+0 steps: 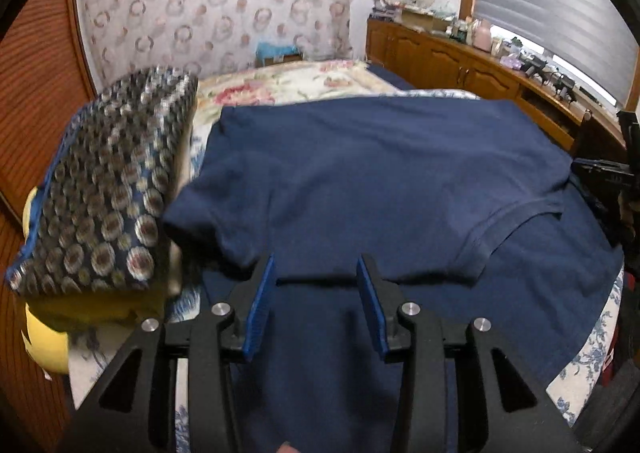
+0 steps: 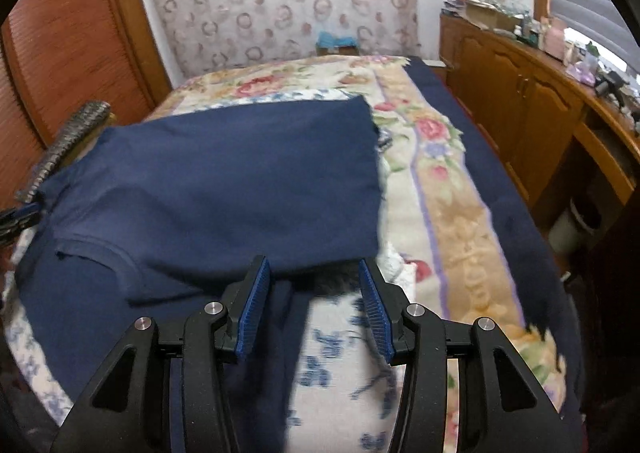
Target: Fold small clothes
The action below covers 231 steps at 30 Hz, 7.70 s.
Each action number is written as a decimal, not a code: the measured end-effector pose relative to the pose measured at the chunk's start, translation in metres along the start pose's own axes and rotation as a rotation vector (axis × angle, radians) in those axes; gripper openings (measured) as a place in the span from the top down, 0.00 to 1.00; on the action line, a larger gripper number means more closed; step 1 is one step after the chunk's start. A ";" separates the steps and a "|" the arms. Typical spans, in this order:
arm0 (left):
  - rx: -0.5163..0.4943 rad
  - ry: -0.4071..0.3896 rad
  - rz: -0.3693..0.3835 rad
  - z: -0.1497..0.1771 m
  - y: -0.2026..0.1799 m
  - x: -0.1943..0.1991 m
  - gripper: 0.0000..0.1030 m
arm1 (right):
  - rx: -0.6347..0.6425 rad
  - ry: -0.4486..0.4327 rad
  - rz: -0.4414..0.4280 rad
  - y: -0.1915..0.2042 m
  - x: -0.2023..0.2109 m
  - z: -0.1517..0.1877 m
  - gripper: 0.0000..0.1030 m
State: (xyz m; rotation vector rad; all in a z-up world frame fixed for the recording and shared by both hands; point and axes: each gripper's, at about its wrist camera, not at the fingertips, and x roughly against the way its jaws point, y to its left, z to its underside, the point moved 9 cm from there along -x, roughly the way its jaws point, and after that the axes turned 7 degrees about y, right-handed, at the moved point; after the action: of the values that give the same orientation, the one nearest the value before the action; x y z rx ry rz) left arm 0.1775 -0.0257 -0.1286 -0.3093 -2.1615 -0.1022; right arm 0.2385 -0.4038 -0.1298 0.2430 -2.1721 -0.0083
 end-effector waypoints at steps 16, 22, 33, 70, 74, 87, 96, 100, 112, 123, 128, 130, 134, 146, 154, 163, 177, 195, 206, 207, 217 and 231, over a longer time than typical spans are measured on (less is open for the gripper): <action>0.122 0.067 -0.006 0.009 0.016 -0.021 0.61 | -0.075 0.012 -0.009 -0.018 -0.022 -0.011 0.54; 0.179 0.066 -0.027 0.003 0.027 -0.028 0.61 | -0.063 0.022 -0.001 -0.016 -0.025 -0.013 0.54; 0.168 0.019 -0.025 -0.016 0.025 -0.031 0.82 | 0.058 -0.014 -0.037 0.009 -0.016 -0.022 0.94; 0.148 -0.246 -0.037 0.034 0.045 0.105 1.00 | 0.052 -0.154 -0.235 0.045 0.129 0.020 0.96; 0.148 -0.191 -0.039 0.047 0.044 0.087 1.00 | 0.058 -0.078 -0.213 0.050 0.111 0.046 0.96; 0.156 -0.084 -0.039 0.085 0.040 0.063 1.00 | 0.115 0.032 -0.094 0.047 0.081 0.083 0.85; 0.144 -0.118 -0.038 0.081 0.040 0.084 0.75 | 0.168 -0.062 -0.008 0.054 0.096 0.048 0.70; 0.133 -0.100 -0.063 0.081 0.042 0.077 0.72 | 0.204 -0.066 -0.016 0.071 0.081 0.042 0.67; 0.158 -0.012 -0.098 0.092 0.059 0.045 0.69 | 0.247 -0.017 -0.069 0.118 0.020 0.043 0.66; 0.177 0.015 -0.092 0.103 0.065 0.033 0.66 | 0.235 -0.019 -0.071 0.126 0.012 0.071 0.65; 0.191 0.015 -0.079 0.105 0.067 0.034 0.65 | 0.228 -0.048 -0.055 0.127 0.012 0.072 0.65; 0.196 0.019 -0.075 0.105 0.068 0.034 0.65 | 0.216 -0.054 -0.058 0.126 0.012 0.073 0.64; 0.202 0.021 -0.057 0.102 0.068 0.033 0.65 | 0.216 -0.076 -0.058 0.128 0.013 0.075 0.64; 0.184 0.002 -0.020 0.095 0.061 0.031 0.75 | 0.211 -0.100 -0.058 0.128 0.014 0.076 0.64; 0.150 -0.044 0.026 0.080 0.043 0.045 0.97 | 0.222 -0.095 -0.035 0.129 0.012 0.074 0.51; 0.104 -0.172 0.039 0.041 0.016 0.082 0.97 | 0.222 -0.051 -0.016 0.129 0.010 0.072 0.48; 0.048 -0.219 0.047 0.011 -0.009 0.088 0.97 | 0.218 -0.014 -0.019 0.128 0.011 0.072 0.48; -0.118 -0.288 0.199 -0.052 -0.112 0.110 0.98 | 0.168 -0.114 -0.017 0.102 0.060 0.058 0.50; -0.265 -0.309 0.296 -0.093 -0.199 0.129 0.98 | 0.118 -0.161 0.023 0.065 0.086 0.052 0.50; -0.273 -0.303 0.307 -0.097 -0.205 0.130 0.98 | 0.114 -0.164 0.025 0.064 0.088 0.051 0.50; -0.296 -0.229 0.328 -0.092 -0.233 0.109 0.72 | 0.102 -0.178 0.020 0.060 0.092 0.046 0.50; -0.191 -0.176 0.244 -0.043 -0.161 0.076 0.64 | 0.218 -0.102 -0.084 0.106 0.055 0.033 0.50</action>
State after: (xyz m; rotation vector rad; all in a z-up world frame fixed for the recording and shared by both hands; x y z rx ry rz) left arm 0.1285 -0.1754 -0.0348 -0.7130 -2.2727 -0.1479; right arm 0.1627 -0.3125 -0.0937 0.4671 -2.2637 0.1731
